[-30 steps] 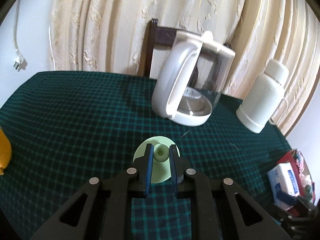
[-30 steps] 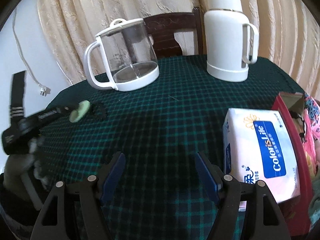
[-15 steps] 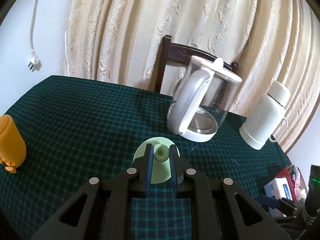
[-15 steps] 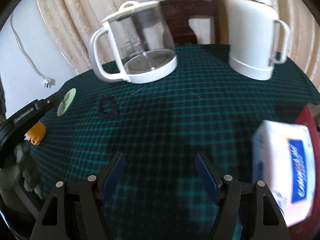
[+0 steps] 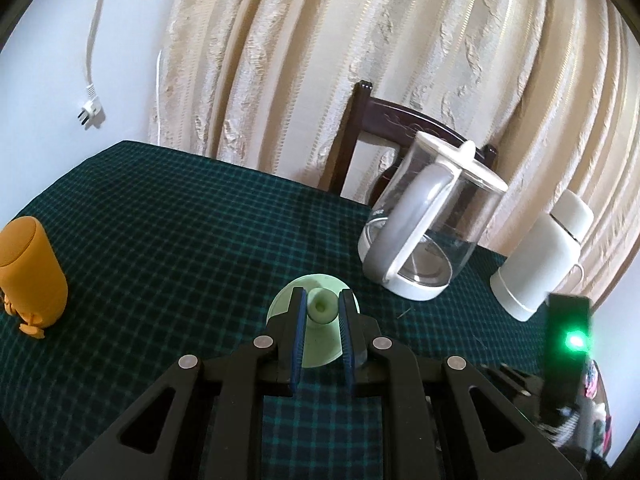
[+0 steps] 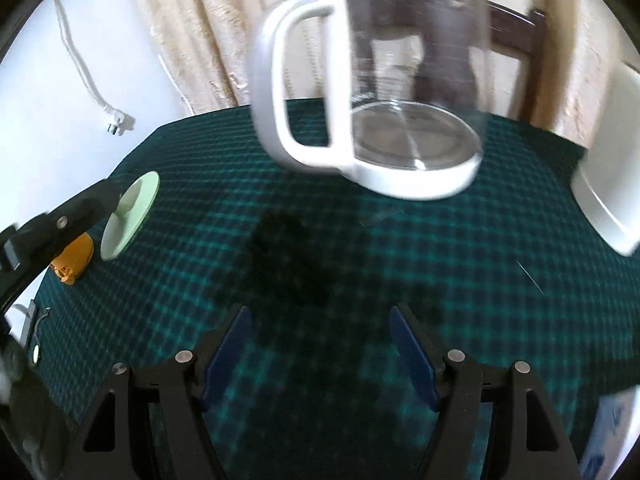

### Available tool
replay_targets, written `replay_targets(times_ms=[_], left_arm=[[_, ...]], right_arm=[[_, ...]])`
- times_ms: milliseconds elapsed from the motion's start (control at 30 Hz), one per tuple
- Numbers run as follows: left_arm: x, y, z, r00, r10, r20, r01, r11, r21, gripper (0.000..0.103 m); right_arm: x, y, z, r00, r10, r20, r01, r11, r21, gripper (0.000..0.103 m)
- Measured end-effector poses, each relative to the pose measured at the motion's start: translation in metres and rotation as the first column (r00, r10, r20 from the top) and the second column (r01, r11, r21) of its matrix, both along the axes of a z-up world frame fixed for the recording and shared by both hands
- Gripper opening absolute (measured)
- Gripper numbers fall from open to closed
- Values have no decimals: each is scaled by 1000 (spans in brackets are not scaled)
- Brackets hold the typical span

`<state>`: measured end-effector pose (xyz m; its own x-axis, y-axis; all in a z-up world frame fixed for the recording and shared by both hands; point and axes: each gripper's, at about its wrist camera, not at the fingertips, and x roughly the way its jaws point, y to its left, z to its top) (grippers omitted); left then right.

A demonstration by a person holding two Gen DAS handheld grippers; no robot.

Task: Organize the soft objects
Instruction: 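Grasp the black hair scrunchie with the right tool while the left tool holds the green cup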

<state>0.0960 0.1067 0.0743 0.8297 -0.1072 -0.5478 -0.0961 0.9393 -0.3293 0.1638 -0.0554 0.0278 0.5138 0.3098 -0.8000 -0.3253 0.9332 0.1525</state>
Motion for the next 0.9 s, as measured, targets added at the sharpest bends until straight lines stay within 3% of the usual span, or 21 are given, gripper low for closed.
replay_targets(times_ms=[233,567,733,833,900], left_arm=[[0,9,1,1000,20,-1,-20,1000,-21,16],[3,11,-2,1000,26,-16,-27,999,-28,16],[4,12,-3,999,31,-19,-32,999,-31,17],[4,12,-4,999,32,-20,-32,999,-31,17],[4,12,-4,999,30,-20,-30,999,-31,17]], right_arm=[[26,26,-10,999,42,-5,-42,998,-37,75],[28,41,-19,998,53,16,-51,994,-98,74],[26,42,-18,998,43,45,-37,990,-137,34],[25,38,-17,999,30,32,-27,994,-107,19],[23,32,-16,1000,15,28,-13,996,-83,18]])
